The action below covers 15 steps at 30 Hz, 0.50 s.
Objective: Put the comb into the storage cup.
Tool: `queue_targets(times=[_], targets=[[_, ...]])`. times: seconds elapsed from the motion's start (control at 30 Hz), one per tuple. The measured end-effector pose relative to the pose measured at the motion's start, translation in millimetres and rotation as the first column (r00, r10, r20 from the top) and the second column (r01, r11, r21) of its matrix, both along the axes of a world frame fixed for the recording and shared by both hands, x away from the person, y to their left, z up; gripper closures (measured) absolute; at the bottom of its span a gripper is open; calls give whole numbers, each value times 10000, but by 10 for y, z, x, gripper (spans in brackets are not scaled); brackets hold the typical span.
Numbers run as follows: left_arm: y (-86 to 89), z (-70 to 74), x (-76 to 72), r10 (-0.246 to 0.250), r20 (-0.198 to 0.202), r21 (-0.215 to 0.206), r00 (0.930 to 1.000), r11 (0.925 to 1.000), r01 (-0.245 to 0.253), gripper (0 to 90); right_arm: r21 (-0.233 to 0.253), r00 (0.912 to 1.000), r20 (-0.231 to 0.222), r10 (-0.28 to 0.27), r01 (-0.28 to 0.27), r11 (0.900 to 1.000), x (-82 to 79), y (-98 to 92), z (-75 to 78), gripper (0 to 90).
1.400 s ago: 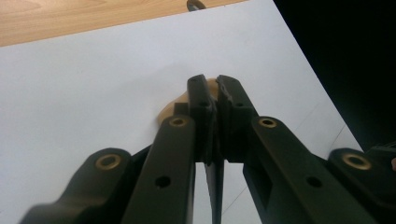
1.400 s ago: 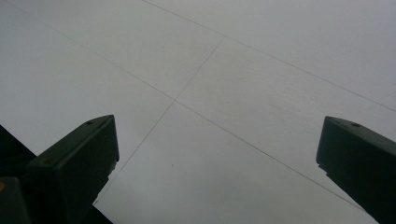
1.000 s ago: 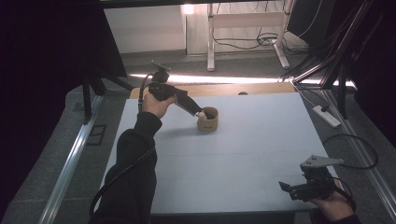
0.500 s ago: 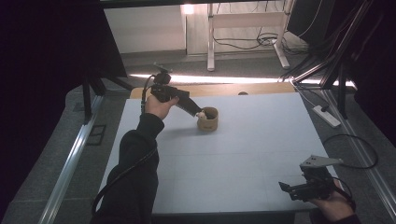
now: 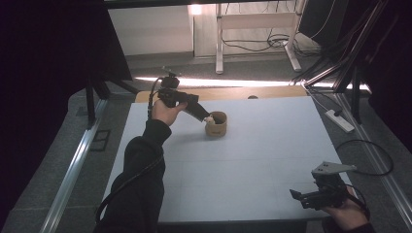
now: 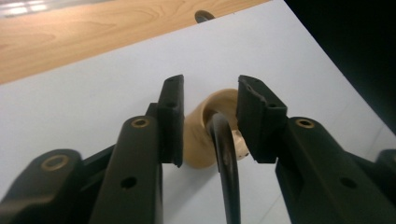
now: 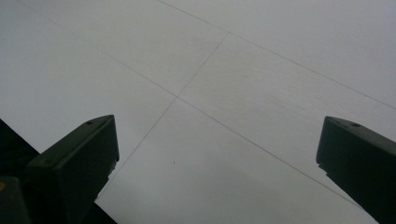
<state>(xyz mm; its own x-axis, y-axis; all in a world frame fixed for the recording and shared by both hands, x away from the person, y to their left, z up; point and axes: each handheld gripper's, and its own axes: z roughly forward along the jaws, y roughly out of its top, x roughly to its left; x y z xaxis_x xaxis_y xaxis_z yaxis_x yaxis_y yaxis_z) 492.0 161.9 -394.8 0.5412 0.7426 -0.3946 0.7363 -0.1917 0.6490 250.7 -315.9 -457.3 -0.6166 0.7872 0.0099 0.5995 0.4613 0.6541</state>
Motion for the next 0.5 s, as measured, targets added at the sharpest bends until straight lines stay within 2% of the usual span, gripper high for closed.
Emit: queue_targets(times=[0.27, 0.5], targets=[[-18, -4, -49, 22, 754, 323, 9971, 9995, -47, 482, -19, 10000, 4, 13, -13, 10000, 0, 4, -3, 0], [-28, -11, -94, 140, 1462, 525, 9892, 9984, -219, 376, -47, 10000, 2, 38, -38, 10000, 1, 6, -4, 0]])
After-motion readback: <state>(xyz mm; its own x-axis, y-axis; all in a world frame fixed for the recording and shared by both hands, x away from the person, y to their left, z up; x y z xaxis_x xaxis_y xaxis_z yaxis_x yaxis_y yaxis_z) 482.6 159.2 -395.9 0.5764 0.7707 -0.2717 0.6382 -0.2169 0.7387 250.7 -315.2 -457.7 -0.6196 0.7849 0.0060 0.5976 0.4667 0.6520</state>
